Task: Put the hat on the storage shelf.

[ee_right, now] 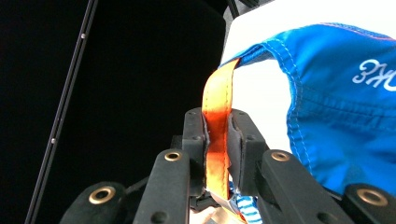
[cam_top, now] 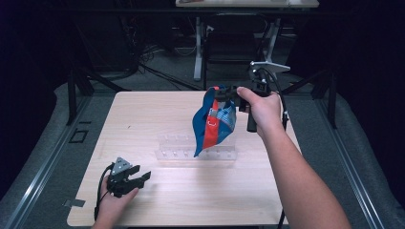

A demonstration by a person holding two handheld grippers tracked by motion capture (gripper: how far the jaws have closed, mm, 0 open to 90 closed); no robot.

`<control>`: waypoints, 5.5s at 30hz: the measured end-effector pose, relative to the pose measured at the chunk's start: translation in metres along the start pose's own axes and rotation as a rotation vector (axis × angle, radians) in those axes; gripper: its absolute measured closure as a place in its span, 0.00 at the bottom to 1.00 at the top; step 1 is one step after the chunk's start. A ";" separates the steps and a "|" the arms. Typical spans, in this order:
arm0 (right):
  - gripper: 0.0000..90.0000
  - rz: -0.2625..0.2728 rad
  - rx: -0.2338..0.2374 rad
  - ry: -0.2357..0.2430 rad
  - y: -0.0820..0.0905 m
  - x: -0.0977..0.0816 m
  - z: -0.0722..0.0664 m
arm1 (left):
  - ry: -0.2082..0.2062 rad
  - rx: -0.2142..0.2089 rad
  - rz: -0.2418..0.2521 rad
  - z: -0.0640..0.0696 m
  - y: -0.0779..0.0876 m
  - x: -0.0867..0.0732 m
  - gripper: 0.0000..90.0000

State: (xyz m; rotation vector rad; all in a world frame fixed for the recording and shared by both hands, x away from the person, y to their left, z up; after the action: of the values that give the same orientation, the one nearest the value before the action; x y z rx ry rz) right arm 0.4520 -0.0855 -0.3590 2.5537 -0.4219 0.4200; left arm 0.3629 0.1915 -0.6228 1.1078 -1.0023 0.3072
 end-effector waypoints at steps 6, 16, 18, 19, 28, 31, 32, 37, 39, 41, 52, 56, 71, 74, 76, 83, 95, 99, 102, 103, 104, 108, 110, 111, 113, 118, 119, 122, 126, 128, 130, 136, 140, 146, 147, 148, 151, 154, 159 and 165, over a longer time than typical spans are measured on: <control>0.87 -0.013 0.006 -0.002 -0.008 -0.003 0.005 | -0.020 -0.020 0.030 0.013 0.001 0.012 0.50; 0.87 -0.026 0.010 -0.019 -0.011 -0.009 0.017 | -0.058 -0.058 0.057 0.034 0.001 0.031 0.52; 0.87 -0.024 0.017 -0.025 -0.012 -0.009 0.018 | -0.077 -0.069 0.072 0.043 -0.001 0.042 0.53; 0.87 -0.027 0.020 -0.028 -0.012 -0.010 0.018 | -0.085 -0.075 0.074 0.047 -0.002 0.045 0.53; 0.87 -0.054 0.031 -0.014 -0.020 -0.016 0.011 | -0.129 -0.115 0.097 0.076 -0.011 0.069 0.54; 0.87 -0.068 0.035 -0.012 -0.028 -0.020 0.010 | -0.135 -0.121 0.103 0.082 -0.013 0.072 0.55; 0.87 -0.069 0.037 -0.018 -0.031 -0.020 0.011 | -0.139 -0.120 0.102 0.083 -0.013 0.072 0.55; 0.87 -0.093 0.033 -0.018 -0.041 -0.026 0.015 | -0.147 -0.116 0.098 0.081 -0.011 0.069 0.55; 0.87 -0.095 0.032 -0.020 -0.043 -0.027 0.016 | -0.143 -0.115 0.099 0.080 -0.011 0.068 0.55; 0.87 -0.099 0.017 -0.016 -0.046 -0.029 0.020 | -0.141 -0.112 0.094 0.077 -0.010 0.064 0.55; 0.87 -0.113 -0.017 -0.033 -0.052 -0.035 0.036 | -0.103 -0.100 0.076 0.065 -0.013 0.047 0.55; 0.87 -0.115 -0.021 -0.025 -0.052 -0.036 0.036 | -0.110 -0.093 0.072 0.063 -0.014 0.042 0.55; 0.86 -0.114 -0.090 -0.018 -0.049 -0.037 0.055 | -0.077 -0.046 0.045 0.033 -0.015 0.029 0.55; 0.86 -0.115 -0.093 -0.029 -0.049 -0.038 0.057 | -0.072 -0.046 0.034 0.031 -0.015 0.027 0.55; 0.86 -0.111 -0.100 -0.032 -0.049 -0.038 0.060 | -0.060 -0.044 0.039 0.029 -0.016 0.026 0.55; 0.86 -0.125 -0.114 -0.031 -0.047 -0.040 0.067 | -0.052 -0.041 0.039 0.026 -0.015 0.026 0.55; 0.86 -0.127 -0.125 -0.029 -0.047 -0.042 0.072 | -0.038 -0.035 0.037 0.020 -0.015 0.025 0.55; 0.85 -0.128 -0.128 -0.028 -0.045 -0.043 0.073 | -0.033 -0.032 0.039 0.020 -0.015 0.026 0.55; 0.82 -0.134 -0.129 -0.029 -0.042 -0.044 0.074 | -0.031 -0.032 0.040 0.020 -0.015 0.026 0.55; 0.80 -0.129 -0.137 -0.026 -0.042 -0.044 0.075 | -0.032 -0.031 0.039 0.020 -0.015 0.026 0.55; 0.78 -0.129 -0.136 -0.024 -0.040 -0.044 0.075 | -0.030 -0.031 0.038 0.020 -0.015 0.025 0.55; 0.71 -0.122 -0.155 -0.010 -0.036 -0.043 0.077 | -0.034 -0.030 0.042 0.020 -0.015 0.026 0.55; 0.68 -0.104 -0.172 0.002 -0.034 -0.042 0.079 | -0.033 -0.030 0.040 0.020 -0.015 0.026 0.55; 0.68 -0.106 -0.170 0.010 -0.032 -0.042 0.080 | -0.030 -0.030 0.040 0.020 -0.015 0.026 0.55; 0.64 -0.111 -0.177 0.006 -0.029 -0.042 0.080 | -0.031 -0.030 0.040 0.020 -0.015 0.026 0.55; 0.59 -0.087 -0.189 0.032 -0.022 -0.041 0.084 | -0.029 -0.030 0.039 0.020 -0.015 0.026 0.55; 0.58 -0.080 -0.192 0.037 -0.021 -0.040 0.085 | -0.031 -0.031 0.037 0.020 -0.015 0.025 0.55; 0.57 -0.081 -0.198 0.045 -0.018 -0.042 0.087 | -0.032 -0.031 0.036 0.020 -0.015 0.025 0.55; 0.55 -0.074 -0.225 0.060 -0.010 -0.044 0.095 | -0.034 -0.031 0.038 0.020 -0.016 0.025 0.55; 0.54 -0.073 -0.226 0.063 -0.006 -0.045 0.098 | -0.035 -0.031 0.038 0.020 -0.016 0.025 0.55; 0.53 -0.076 -0.238 0.068 -0.003 -0.048 0.102 | -0.035 -0.031 0.037 0.020 -0.016 0.025 0.54; 0.51 -0.072 -0.257 0.089 0.005 -0.054 0.110 | -0.036 -0.024 0.028 0.019 -0.017 0.024 0.54; 0.51 -0.074 -0.267 0.103 0.009 -0.059 0.114 | -0.031 -0.025 0.031 0.019 -0.017 0.024 0.53; 0.51 -0.075 -0.279 0.116 0.013 -0.068 0.121 | -0.030 -0.026 0.030 0.019 -0.017 0.024 0.54; 0.50 -0.072 -0.280 0.115 0.013 -0.069 0.122 | -0.031 -0.026 0.031 0.019 -0.017 0.024 0.54; 0.50 -0.072 -0.280 0.115 0.013 -0.069 0.122 | -0.031 -0.026 0.031 0.019 -0.017 0.024 0.54; 0.50 -0.071 -0.280 0.108 0.014 -0.073 0.127 | -0.034 -0.024 0.027 0.019 -0.017 0.023 0.54; 0.49 -0.072 -0.288 0.102 0.016 -0.076 0.134 | -0.034 -0.024 0.028 0.019 -0.017 0.023 0.53; 0.49 -0.072 -0.299 0.095 0.017 -0.080 0.142 | -0.029 -0.025 0.029 0.019 -0.018 0.023 0.54; 0.49 -0.072 -0.317 0.109 0.016 -0.090 0.154 | -0.031 -0.025 0.027 0.019 -0.018 0.023 0.53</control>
State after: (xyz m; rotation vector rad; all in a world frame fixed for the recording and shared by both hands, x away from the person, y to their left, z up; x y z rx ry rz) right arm 0.3969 -0.1616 -0.5116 2.2203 -0.3268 0.4268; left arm 0.3772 0.1611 -0.6134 1.0801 -1.0462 0.2995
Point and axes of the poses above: each handheld gripper's, and its own axes: y roughly backward along the jaws, x roughly out of its top, z roughly to its right, the point moved 10 cm from there along -y, roughly forward along the jaws, and after that the axes turned 1 degree about z, right-handed, at the moved point
